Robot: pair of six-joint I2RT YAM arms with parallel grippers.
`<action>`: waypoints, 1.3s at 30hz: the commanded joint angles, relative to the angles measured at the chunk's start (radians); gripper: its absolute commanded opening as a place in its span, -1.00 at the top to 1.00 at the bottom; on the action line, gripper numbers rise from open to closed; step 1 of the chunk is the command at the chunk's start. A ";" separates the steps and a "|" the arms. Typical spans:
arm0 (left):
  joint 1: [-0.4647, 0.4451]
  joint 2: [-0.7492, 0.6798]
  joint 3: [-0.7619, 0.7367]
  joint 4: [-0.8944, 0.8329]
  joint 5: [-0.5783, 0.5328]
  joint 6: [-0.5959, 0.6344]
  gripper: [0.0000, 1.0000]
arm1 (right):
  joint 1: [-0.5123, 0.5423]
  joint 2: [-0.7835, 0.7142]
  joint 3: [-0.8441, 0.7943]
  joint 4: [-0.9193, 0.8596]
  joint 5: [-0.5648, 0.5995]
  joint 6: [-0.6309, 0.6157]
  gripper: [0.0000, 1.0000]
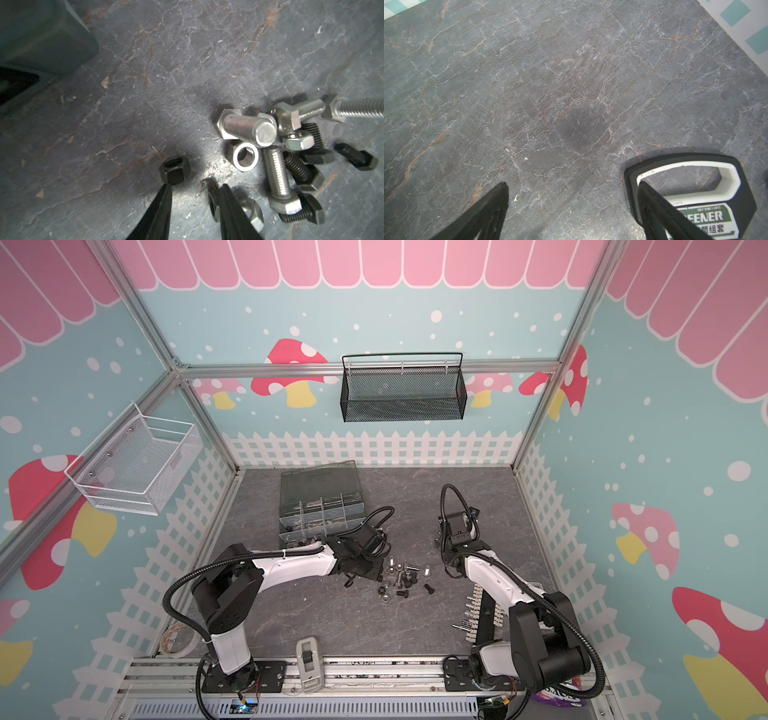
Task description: Sort the screws and nuts into containers
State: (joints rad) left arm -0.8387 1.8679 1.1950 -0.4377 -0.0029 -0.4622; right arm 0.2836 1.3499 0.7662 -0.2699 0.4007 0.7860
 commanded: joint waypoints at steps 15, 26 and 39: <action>0.006 -0.046 -0.002 -0.050 -0.048 -0.150 0.08 | 0.006 0.000 -0.003 -0.005 0.015 0.007 -0.95; 0.019 0.013 0.043 -0.084 -0.113 -0.070 0.08 | 0.006 -0.002 -0.007 -0.004 0.016 0.004 -0.95; 0.036 0.057 0.097 -0.121 -0.078 0.034 0.12 | 0.006 -0.009 -0.010 -0.004 0.019 0.009 -0.95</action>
State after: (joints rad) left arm -0.8043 1.9076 1.2686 -0.5381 -0.0895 -0.4591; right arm 0.2836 1.3499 0.7662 -0.2691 0.4030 0.7860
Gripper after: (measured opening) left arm 0.441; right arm 0.975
